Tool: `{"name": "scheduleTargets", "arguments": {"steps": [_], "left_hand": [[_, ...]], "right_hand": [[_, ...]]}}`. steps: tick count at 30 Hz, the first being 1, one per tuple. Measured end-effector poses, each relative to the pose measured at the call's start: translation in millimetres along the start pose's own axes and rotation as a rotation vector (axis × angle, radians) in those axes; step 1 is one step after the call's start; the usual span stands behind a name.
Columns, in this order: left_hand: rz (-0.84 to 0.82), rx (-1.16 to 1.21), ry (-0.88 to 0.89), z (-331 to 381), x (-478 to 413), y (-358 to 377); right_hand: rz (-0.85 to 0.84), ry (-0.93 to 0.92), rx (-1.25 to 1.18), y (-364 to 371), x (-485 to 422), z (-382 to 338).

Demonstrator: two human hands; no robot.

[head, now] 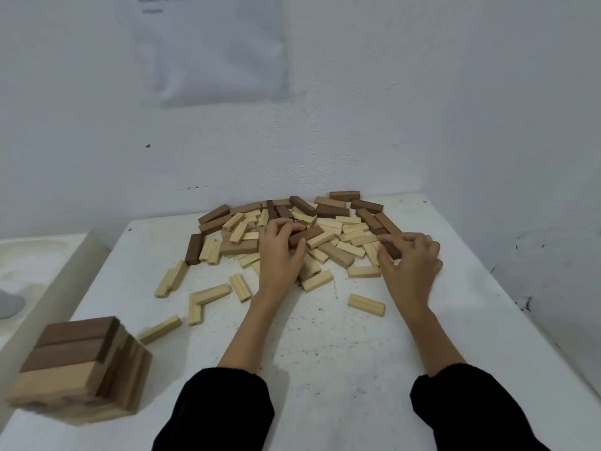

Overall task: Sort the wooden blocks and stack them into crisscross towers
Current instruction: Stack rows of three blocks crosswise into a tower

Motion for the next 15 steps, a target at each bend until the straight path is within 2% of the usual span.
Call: {"name": "scheduleTargets", "arguments": {"steps": [5,15], "left_hand": [[-0.049,-0.132,0.009,-12,-5,11],[-0.033,-0.225,-0.092,-12,-2,10]], "right_hand": [[-0.031,0.145,0.101,2,-13,17],[-0.159,0.201,0.180,4,-15,24]]}}
Point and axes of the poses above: each hand's wrist, its own x-axis away from the middle knuckle, its own y-axis out of the palm, z = x × y, the point moved 5 cm from there along -x, towards the middle knuckle, and after that the axes turned 12 degrees about -z, right-handed, at the moved point
